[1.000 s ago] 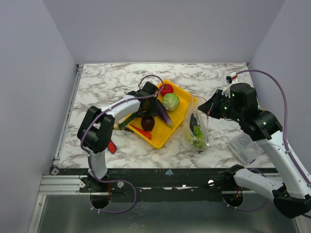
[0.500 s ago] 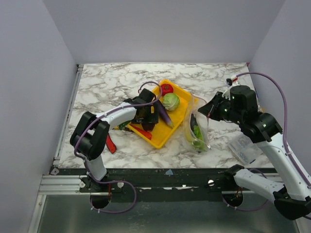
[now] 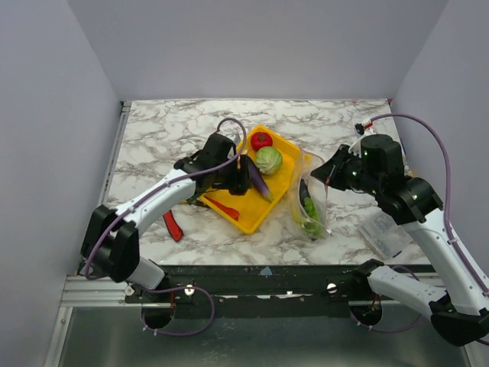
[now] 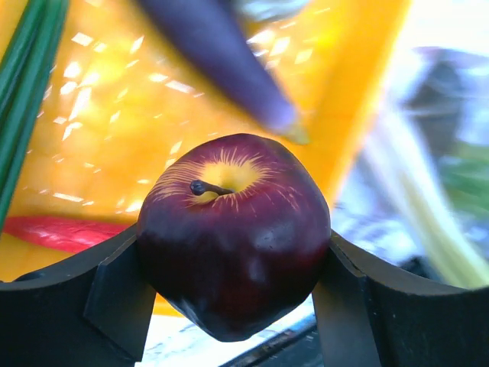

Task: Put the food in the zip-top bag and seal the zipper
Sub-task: Pick up the fake fruit from the bin, then place the fake fruit in the zipper food storage bag.

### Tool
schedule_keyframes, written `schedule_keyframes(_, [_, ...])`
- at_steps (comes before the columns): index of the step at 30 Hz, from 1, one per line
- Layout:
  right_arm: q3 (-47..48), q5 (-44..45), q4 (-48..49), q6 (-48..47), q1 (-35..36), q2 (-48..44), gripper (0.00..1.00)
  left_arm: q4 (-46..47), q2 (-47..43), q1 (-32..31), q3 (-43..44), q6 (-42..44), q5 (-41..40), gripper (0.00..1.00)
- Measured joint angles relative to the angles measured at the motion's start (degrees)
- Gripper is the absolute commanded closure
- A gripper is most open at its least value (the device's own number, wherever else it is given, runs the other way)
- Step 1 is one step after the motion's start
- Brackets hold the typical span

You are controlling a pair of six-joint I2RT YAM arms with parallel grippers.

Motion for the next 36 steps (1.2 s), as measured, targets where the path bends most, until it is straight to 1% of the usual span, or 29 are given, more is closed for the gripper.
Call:
schedule_keyframes(3, [0.50,-0.31,0.00,0.00,0.00,0.61,0.99,1.81,-7.15,-0.02,-0.02,0.00,4.70,0.89])
schedule_keyframes(4, [0.92,-0.57,-0.02,0.02,0.00,0.98,0.99,3.41,-10.75,-0.02,-0.02,-0.17,7.41,0.89])
schedule_keyframes(6, [1.75,-1.05,0.00,0.04,0.00,1.62,0.99,7.04,-15.82,-0.11,-0.07,-0.87,11.74,0.88])
schedule_keyframes(7, [2.16,-1.38,0.04,0.04,0.00,1.95,0.99,9.29,-17.97,-0.20,-0.17,-1.46,13.81,0.86])
schedule_keyframes(8, [2.54,-1.60,0.02,0.07,0.00,2.21,0.99,12.55,-20.35,-0.39,-0.52,-2.54,16.33,0.84])
schedule_keyframes(10, [3.61,-2.03,-0.09,0.09,0.00,2.89,0.99,19.41,-25.05,-1.66,-1.60,-4.22,19.63,0.83])
schedule_keyframes(12, [4.79,-2.34,-0.28,0.09,0.00,3.52,0.99,25.68,-28.22,-3.43,-2.71,-5.25,21.09,0.84])
schedule_keyframes(13, [5.31,-2.49,-0.33,0.09,0.00,3.76,0.99,29.20,-29.75,-5.07,-3.58,-5.57,21.24,0.88])
schedule_keyframes(15, [6.51,-2.82,-0.46,0.07,0.00,4.37,0.99,37.22,-32.28,-8.96,-6.21,-5.84,21.09,0.91])
schedule_keyframes(17, [7.54,-3.28,-0.46,0.09,0.00,4.98,0.99,42.10,-32.83,-11.80,-7.50,-5.81,20.87,0.90])
schedule_keyframes(20, [7.87,-3.87,-0.39,0.09,0.00,5.31,0.99,47.39,-30.84,-15.19,-7.45,-5.07,19.71,0.91])
schedule_keyframes(23, [7.87,-4.39,-0.44,0.13,0.00,5.42,0.99,49.20,-27.82,-17.90,-7.13,-3.04,17.31,0.90])
schedule_keyframes(25, [7.87,-4.48,-0.44,0.20,0.00,5.42,0.99,49.46,-25.94,-20.11,-7.13,-0.90,15.45,0.88])
schedule_keyframes(31, [7.87,-4.76,-0.44,0.46,0.00,5.42,0.99,51.58,-22.29,-23.78,-7.13,7.15,10.36,0.73])
schedule_keyframes(32, [7.87,-4.81,-0.42,0.48,0.00,5.42,1.00,51.95,-21.94,-23.93,-7.13,7.78,9.99,0.69])
schedule_keyframes(33, [7.87,-4.85,-0.42,0.50,0.00,5.42,0.99,52.57,-21.16,-24.17,-7.13,9.35,9.29,0.62])
schedule_keyframes(35, [7.87,-4.92,-0.42,0.52,0.00,5.42,0.99,53.18,-19.85,-24.28,-7.10,10.95,8.46,0.34])
schedule_keyframes(36, [7.87,-5.01,-0.39,0.55,0.00,5.42,0.99,53.20,-19.19,-24.28,-6.99,11.65,7.85,0.22])
